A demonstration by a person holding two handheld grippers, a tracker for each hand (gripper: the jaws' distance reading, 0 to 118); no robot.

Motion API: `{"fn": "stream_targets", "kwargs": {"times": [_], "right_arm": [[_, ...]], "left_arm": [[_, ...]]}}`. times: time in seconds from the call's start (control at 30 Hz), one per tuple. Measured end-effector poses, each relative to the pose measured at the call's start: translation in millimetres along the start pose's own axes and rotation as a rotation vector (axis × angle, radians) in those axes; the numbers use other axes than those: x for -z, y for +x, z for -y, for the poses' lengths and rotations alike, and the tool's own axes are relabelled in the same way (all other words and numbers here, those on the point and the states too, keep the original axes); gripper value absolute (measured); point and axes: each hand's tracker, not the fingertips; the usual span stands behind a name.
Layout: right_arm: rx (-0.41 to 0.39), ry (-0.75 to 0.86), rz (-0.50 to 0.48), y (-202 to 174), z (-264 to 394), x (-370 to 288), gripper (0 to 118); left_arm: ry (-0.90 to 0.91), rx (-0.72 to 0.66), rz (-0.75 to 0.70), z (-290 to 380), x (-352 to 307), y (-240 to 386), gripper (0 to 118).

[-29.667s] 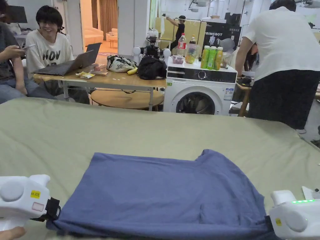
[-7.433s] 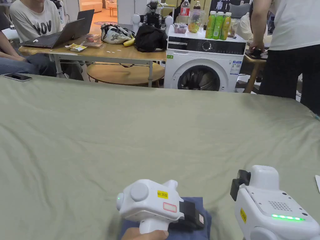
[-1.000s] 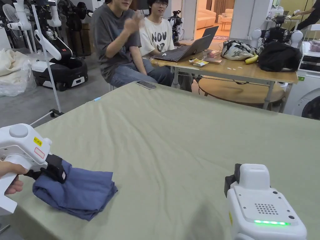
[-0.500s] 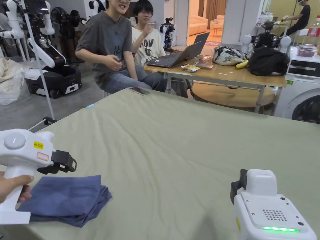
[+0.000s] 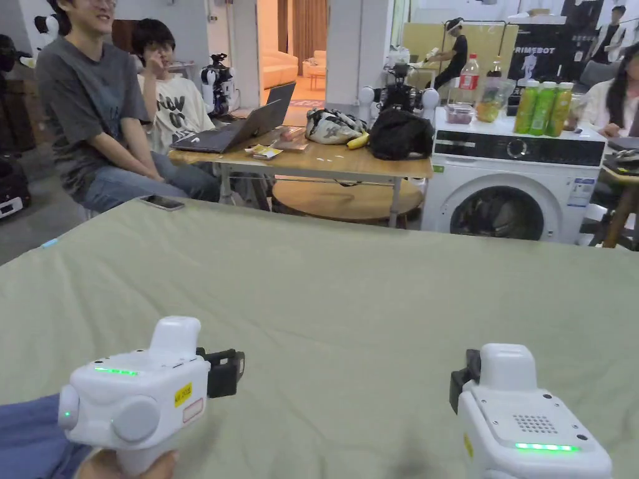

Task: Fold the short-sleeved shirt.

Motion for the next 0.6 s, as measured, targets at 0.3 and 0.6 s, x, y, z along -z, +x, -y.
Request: {"fn": "stream_targets", "kwargs": {"times": [0.3, 0.6], "right_arm": [[0.02, 0.017, 0.089, 48.2, -6.2, -13.7, 0], [0.061, 0.038, 0.107, 60.6, 4.0, -19.8, 0]], "left_arm": [[0.24, 0.081, -0.053, -3.1, 2.2, 111.7, 54], [0.219, 0.06, -0.079, 6.7, 18.4, 132.4, 12]]}}
